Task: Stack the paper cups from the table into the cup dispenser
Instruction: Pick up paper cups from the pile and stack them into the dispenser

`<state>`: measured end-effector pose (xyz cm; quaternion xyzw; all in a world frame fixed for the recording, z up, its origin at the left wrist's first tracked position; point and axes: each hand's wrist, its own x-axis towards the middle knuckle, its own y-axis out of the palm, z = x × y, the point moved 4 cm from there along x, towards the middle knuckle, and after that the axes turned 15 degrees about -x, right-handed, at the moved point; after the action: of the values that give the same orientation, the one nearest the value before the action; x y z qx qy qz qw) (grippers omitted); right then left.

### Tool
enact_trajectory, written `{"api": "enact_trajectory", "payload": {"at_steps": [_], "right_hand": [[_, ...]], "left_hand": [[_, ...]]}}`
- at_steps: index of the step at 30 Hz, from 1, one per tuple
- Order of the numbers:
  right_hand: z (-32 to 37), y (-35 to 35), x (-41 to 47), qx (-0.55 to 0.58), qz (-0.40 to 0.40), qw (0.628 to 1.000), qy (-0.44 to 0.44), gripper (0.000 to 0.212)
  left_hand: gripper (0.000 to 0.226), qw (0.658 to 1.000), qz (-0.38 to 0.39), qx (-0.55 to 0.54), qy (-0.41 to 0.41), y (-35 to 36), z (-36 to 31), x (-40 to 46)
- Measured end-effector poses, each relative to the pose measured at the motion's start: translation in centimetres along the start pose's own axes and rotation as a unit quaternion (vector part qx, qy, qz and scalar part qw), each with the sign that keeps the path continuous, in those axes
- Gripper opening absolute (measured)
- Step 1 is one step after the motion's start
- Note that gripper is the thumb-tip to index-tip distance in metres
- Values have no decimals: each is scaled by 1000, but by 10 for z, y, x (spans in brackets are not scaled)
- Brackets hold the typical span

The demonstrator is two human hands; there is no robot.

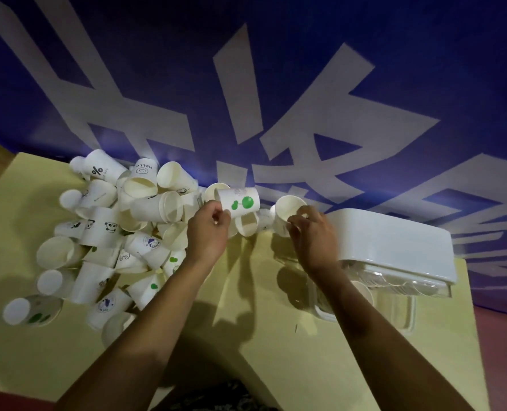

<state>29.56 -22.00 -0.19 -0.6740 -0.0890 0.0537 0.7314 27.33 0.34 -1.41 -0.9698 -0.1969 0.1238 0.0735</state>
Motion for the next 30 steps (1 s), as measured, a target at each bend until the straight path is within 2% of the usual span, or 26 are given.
{"api": "enact_trajectory", "payload": {"at_steps": [4, 6, 10, 16, 19, 24, 30], "right_hand": [[3, -32, -52, 127, -55, 989, 55, 9], [0, -42, -81, 133, -94, 985, 62, 4], [-23, -43, -132, 166, -113, 976, 89, 5], [-67, -49, -187, 158, -153, 963, 156, 16], [-86, -51, -201, 143, -174, 961, 162, 18], [-102, -46, -208, 110, -158, 974, 123, 17], [-112, -10, -198, 42, -76, 995, 47, 11]], "left_hand": [[11, 991, 24, 65, 117, 1, -26, -41], [10, 984, 33, 84, 154, 3, -32, -64], [4, 965, 74, 117, 221, 17, -42, -111], [11, 959, 125, 117, 227, 44, -37, -154], [12, 954, 134, 128, 235, 56, -32, -171], [15, 948, 140, 134, 253, 71, -34, -195], [22, 948, 125, 137, 258, 90, -45, -218]]}}
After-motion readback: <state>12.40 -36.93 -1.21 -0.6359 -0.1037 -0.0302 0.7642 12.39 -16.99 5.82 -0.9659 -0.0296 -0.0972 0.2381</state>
